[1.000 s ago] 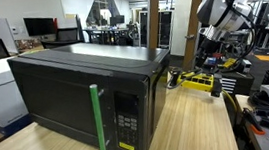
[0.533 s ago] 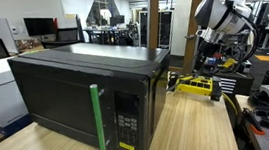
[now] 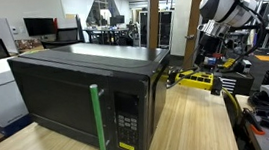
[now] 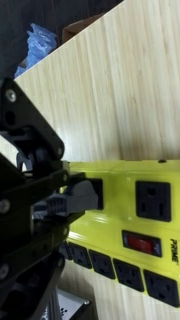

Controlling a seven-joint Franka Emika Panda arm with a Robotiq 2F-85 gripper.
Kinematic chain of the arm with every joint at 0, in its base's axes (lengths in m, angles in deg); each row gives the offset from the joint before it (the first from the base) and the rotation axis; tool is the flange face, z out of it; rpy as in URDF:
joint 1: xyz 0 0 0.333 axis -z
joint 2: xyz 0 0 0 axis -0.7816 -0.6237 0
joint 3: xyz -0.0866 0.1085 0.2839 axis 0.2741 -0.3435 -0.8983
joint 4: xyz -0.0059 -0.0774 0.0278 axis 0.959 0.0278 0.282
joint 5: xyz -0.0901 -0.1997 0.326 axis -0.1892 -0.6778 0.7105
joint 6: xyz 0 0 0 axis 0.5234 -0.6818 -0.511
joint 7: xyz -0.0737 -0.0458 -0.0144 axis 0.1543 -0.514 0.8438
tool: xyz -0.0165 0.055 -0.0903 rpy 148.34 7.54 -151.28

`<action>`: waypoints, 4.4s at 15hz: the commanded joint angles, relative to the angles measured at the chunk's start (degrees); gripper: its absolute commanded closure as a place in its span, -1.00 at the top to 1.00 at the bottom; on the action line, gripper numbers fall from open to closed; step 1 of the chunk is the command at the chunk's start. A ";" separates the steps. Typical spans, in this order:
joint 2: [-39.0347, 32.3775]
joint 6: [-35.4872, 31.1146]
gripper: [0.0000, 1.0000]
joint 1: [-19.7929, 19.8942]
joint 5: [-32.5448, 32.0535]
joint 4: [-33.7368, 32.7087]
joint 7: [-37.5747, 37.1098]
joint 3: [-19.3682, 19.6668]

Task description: Unplug the grey cable

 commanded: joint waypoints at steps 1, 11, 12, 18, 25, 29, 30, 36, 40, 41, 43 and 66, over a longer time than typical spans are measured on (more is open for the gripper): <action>1.24 0.78 -0.84 0.53 -2.19 -0.76 -3.83 0.04; 5.55 2.91 -0.84 0.27 -5.22 -0.72 -5.34 0.42; 7.58 3.55 -0.84 0.66 -8.00 -0.45 -7.04 0.30; 11.70 11.83 -0.84 -0.37 -22.09 -3.68 -19.72 2.33; -2.32 5.53 -0.84 -2.58 -18.99 -4.30 -20.02 3.48; -5.59 -3.42 -0.84 -3.00 -18.31 -2.94 -20.96 2.32; -5.64 -3.68 -0.84 -3.08 -18.31 -2.79 -20.83 2.03; 2.14 -3.38 -0.84 -2.88 -19.56 0.84 -18.91 2.41; 8.50 -3.02 -0.84 -4.01 -12.29 2.98 -12.66 3.33; 9.49 -2.41 -0.84 -4.06 -11.44 3.10 -11.80 3.56; 7.14 -1.71 -0.84 -4.15 -10.13 1.65 -11.31 3.60; 2.36 3.21 -0.84 -3.34 -21.40 -1.99 -18.83 4.74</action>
